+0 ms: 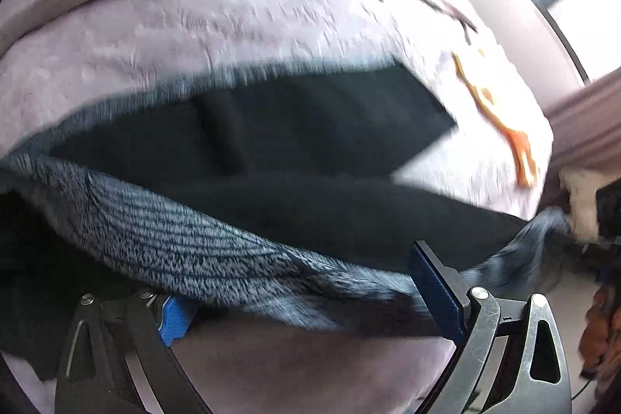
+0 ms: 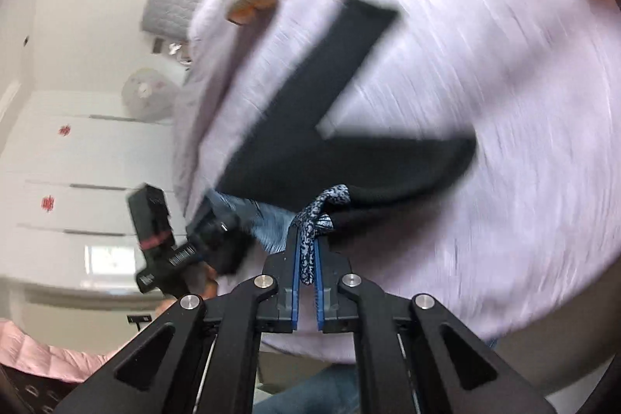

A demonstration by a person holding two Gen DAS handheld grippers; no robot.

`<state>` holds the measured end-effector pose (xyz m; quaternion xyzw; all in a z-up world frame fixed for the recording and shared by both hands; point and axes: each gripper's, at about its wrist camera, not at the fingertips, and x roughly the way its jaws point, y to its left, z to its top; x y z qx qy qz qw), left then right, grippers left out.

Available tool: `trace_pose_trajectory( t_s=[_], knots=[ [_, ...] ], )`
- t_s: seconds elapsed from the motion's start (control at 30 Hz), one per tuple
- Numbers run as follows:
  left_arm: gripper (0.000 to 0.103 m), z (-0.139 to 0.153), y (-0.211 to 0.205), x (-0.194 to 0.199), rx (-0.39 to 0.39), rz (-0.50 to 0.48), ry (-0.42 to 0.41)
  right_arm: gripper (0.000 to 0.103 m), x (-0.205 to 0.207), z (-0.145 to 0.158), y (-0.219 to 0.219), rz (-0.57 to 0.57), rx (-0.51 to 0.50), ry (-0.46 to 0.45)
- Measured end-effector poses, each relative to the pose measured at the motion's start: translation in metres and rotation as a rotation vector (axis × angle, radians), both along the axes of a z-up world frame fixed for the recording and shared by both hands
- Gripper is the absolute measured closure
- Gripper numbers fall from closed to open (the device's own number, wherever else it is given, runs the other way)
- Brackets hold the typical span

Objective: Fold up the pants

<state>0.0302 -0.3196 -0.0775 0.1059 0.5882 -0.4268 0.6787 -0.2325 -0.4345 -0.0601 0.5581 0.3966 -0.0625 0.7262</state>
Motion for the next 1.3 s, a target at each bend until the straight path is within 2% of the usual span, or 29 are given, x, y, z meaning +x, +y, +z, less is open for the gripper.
trace_pose_trajectory(
  t_s=[0.13,0.23,0.3,0.37,0.4,0.43,0.53,0.63,0.7,0.8,0.83,0.87,0.9,0.93,0.97,1.0,1.07,1.17,1.2,1.23,1.27,1.3],
  knots=[
    [0.005,0.012,-0.031,0.045,-0.015,0.110,-0.040,0.097,0.067,0.019,-0.075,0.073,-0.049,-0.049],
    [0.005,0.027,-0.042,0.081,0.003,0.185,-0.123,0.096,0.110,0.007,-0.123,0.094,-0.042,-0.045],
    [0.005,0.040,-0.042,0.095,0.020,0.211,-0.184,0.089,0.150,-0.010,-0.151,0.127,-0.056,0.006],
    [0.005,0.050,-0.034,0.100,0.048,0.227,-0.231,0.074,0.172,-0.027,-0.165,0.149,-0.070,0.074],
    [0.005,0.050,-0.028,0.100,0.080,0.229,-0.245,0.051,0.183,-0.033,-0.170,0.161,-0.089,0.109],
    [0.005,0.047,-0.023,0.096,0.102,0.230,-0.249,0.038,0.186,-0.033,-0.170,0.165,-0.120,0.127],
    [0.005,0.025,-0.007,0.078,0.181,0.249,-0.256,0.038,0.171,-0.026,-0.163,0.155,-0.174,0.103],
    [0.005,-0.004,0.011,0.062,0.224,0.287,-0.202,0.041,0.141,-0.035,-0.150,0.160,-0.244,0.161],
    [0.005,-0.014,0.016,0.054,0.240,0.306,-0.187,0.043,0.144,-0.046,-0.149,0.201,-0.324,0.235],
    [0.005,-0.025,0.016,0.049,0.256,0.323,-0.189,0.049,0.160,-0.060,-0.162,0.221,-0.323,0.228],
    [0.005,-0.028,0.016,0.048,0.266,0.327,-0.185,0.062,0.168,-0.067,-0.166,0.239,-0.296,0.218],
    [0.005,-0.027,0.017,0.048,0.273,0.333,-0.183,0.079,0.178,-0.080,-0.167,0.272,-0.252,0.220],
    [0.005,-0.024,0.019,0.048,0.272,0.342,-0.187,0.088,0.188,-0.091,-0.166,0.316,-0.240,0.263],
    [0.005,-0.019,0.021,0.047,0.262,0.351,-0.198,0.092,0.190,-0.089,-0.164,0.332,-0.255,0.272],
    [0.005,-0.013,0.023,0.046,0.249,0.360,-0.217,0.094,0.191,-0.081,-0.163,0.342,-0.272,0.246],
    [0.005,-0.008,0.024,0.046,0.242,0.366,-0.239,0.095,0.191,-0.062,-0.163,0.338,-0.288,0.163],
    [0.005,-0.008,0.023,0.049,0.250,0.372,-0.268,0.097,0.194,-0.046,-0.166,0.330,-0.314,0.104],
    [0.005,-0.033,0.016,0.066,0.323,0.383,-0.271,0.096,0.205,-0.058,-0.176,0.341,-0.348,0.179],
    [0.005,-0.040,0.016,0.070,0.354,0.389,-0.280,0.093,0.209,-0.077,-0.179,0.356,-0.337,0.242],
    [0.005,-0.046,0.018,0.075,0.385,0.399,-0.275,0.087,0.209,-0.087,-0.180,0.362,-0.337,0.277],
    [0.005,-0.048,0.023,0.079,0.374,0.419,-0.251,0.081,0.204,-0.094,-0.182,0.343,-0.344,0.319],
    [0.005,-0.046,0.028,0.080,0.365,0.434,-0.245,0.072,0.195,-0.088,-0.182,0.299,-0.345,0.301]
  ],
)
